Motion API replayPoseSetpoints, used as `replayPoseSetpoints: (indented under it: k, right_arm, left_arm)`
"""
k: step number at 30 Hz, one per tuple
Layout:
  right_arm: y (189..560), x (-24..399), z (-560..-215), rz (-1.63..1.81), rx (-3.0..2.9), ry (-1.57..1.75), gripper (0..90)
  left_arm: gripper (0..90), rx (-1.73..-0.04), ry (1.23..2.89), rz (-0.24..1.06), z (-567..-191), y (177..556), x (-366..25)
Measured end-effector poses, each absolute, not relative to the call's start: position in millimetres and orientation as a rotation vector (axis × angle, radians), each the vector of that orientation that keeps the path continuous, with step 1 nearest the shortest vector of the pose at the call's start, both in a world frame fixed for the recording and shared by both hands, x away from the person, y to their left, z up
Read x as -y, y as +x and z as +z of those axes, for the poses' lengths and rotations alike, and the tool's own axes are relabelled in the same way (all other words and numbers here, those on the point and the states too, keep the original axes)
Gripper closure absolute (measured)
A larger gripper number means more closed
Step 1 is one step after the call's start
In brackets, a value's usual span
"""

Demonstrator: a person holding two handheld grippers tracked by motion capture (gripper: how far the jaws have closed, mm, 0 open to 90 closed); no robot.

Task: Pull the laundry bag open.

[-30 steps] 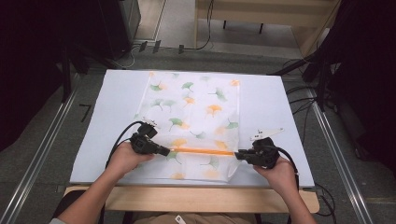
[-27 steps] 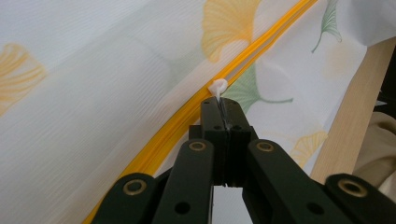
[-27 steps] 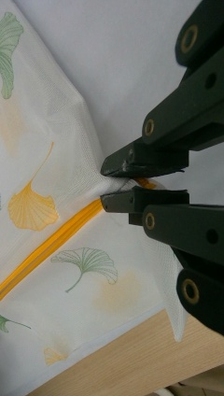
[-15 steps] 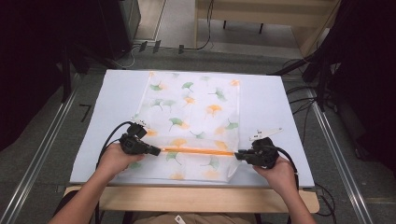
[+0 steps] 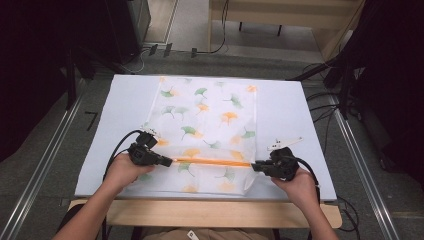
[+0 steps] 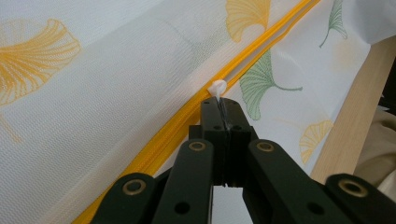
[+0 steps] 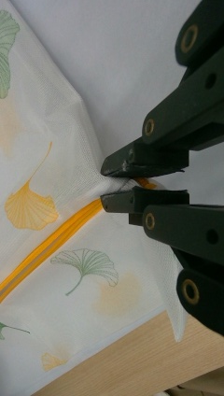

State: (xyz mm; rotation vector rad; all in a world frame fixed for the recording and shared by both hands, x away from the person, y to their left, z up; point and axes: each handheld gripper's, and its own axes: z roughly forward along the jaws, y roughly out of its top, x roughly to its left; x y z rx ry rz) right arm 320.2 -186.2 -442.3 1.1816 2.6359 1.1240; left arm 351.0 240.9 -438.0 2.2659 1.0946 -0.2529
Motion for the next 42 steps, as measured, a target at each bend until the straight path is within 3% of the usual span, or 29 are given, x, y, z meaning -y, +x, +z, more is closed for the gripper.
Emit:
replayPoseSetpoints:
  k: [26,42]
  right_arm:
    - [320.3,184.2,-443.1,1.118,-2.645,1.174,84.3]
    - [320.9,185.0,-443.9,1.114,-2.649,1.180,84.2]
  left_arm:
    - [90.0,-1.108,2.257,-0.265,-438.6,351.9,-247.2]
    - [90.0,-1.166,2.224,-0.253,-436.5,345.7,-282.2]
